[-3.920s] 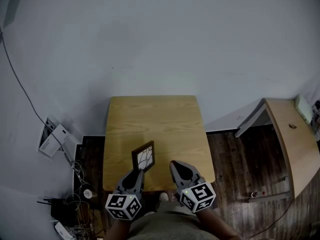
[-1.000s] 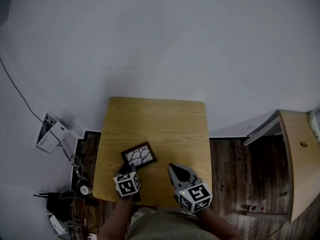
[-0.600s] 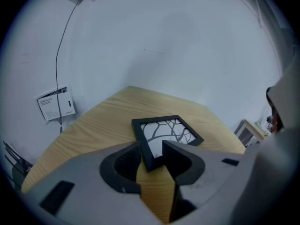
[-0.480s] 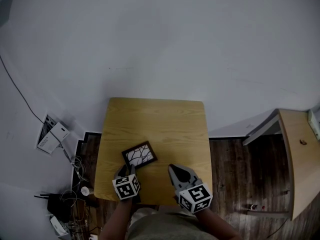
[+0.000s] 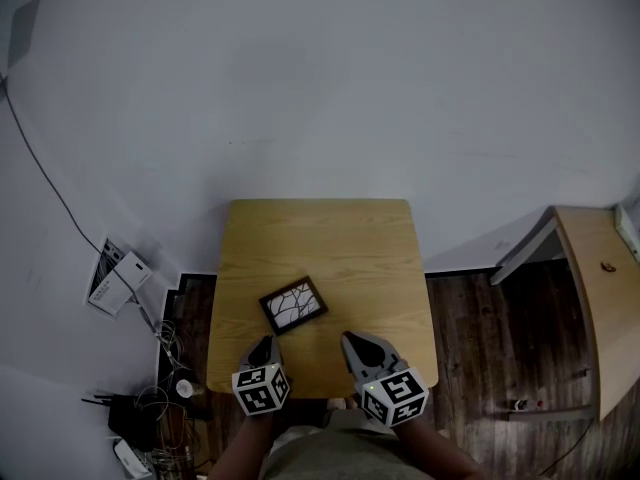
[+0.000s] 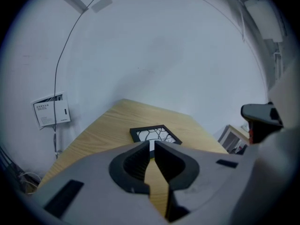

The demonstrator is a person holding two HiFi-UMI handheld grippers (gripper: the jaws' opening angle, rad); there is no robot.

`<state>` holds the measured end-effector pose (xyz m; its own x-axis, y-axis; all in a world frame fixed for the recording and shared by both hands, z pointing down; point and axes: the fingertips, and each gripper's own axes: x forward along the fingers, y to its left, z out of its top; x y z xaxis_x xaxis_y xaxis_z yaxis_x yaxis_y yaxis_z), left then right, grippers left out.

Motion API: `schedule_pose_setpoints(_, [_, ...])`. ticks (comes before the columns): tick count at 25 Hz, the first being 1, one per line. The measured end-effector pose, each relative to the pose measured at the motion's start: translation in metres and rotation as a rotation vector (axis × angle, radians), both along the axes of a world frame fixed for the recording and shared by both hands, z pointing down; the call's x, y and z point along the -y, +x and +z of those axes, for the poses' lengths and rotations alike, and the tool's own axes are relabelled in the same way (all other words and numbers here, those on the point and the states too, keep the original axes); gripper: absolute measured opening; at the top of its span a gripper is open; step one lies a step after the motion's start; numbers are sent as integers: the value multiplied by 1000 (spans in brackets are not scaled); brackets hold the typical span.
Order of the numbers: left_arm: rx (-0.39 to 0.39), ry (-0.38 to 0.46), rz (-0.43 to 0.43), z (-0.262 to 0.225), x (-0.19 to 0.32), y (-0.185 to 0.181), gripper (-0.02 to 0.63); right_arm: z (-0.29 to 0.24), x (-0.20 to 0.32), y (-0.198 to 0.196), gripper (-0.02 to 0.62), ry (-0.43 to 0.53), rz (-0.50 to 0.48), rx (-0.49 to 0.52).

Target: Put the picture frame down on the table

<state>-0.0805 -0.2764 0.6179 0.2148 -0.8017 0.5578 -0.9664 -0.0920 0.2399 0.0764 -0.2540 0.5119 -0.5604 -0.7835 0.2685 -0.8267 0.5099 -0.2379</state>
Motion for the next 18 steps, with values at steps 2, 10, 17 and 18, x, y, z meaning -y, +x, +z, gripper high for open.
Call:
schedule_pose_setpoints(2, [-6,20,31,-8,-11,-1,28,-3,-9,-7,0,4,4,5])
schedule_pose_setpoints(10, [-12,75,123,-34,-59,-15,23,-13,-50,-40,0,17,17,15])
schedule_pose_setpoints(17, [-39,92,143,-52,-98,-34,17,-12,-92,-65,0,5,28,17])
schedule_pose_setpoints(18, [-46,93,144,-54,-104,-37,17,-12,-99,-69,0,4,29,16])
